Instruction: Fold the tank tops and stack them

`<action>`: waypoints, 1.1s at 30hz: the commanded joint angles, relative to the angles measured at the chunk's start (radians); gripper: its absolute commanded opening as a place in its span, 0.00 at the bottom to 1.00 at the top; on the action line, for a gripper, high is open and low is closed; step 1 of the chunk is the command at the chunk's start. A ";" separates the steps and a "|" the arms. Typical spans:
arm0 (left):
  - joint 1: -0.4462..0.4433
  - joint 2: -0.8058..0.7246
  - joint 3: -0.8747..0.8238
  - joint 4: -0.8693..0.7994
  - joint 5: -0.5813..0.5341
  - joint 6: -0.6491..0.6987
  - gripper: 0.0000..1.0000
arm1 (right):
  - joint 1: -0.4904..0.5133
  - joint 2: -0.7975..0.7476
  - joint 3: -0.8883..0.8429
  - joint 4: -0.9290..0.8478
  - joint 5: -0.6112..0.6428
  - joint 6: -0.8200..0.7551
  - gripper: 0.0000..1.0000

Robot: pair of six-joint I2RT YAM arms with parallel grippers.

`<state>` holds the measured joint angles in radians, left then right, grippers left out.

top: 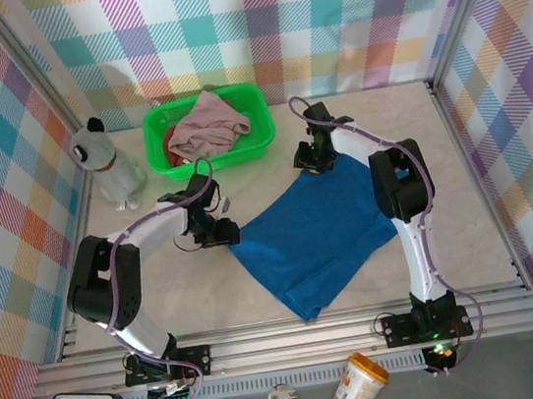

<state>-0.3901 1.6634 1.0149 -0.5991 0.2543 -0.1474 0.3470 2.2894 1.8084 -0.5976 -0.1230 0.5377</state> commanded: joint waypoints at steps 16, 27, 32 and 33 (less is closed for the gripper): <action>0.010 0.039 0.067 -0.066 0.017 0.040 0.07 | 0.047 0.057 0.166 -0.108 0.092 -0.104 0.05; 0.004 -0.045 0.085 -0.149 0.043 0.024 0.00 | 0.019 -0.075 0.068 0.020 0.049 -0.088 0.00; -0.021 -0.083 0.075 -0.177 0.054 0.007 0.00 | -0.001 -0.138 -0.013 0.082 0.011 -0.068 0.00; -0.029 -0.086 0.072 -0.179 0.055 0.005 0.00 | -0.001 -0.139 -0.011 0.062 0.012 -0.076 0.00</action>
<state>-0.4019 1.6085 1.0706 -0.7246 0.2897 -0.1226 0.3580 2.2013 1.8168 -0.5686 -0.0795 0.4561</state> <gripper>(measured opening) 0.048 0.066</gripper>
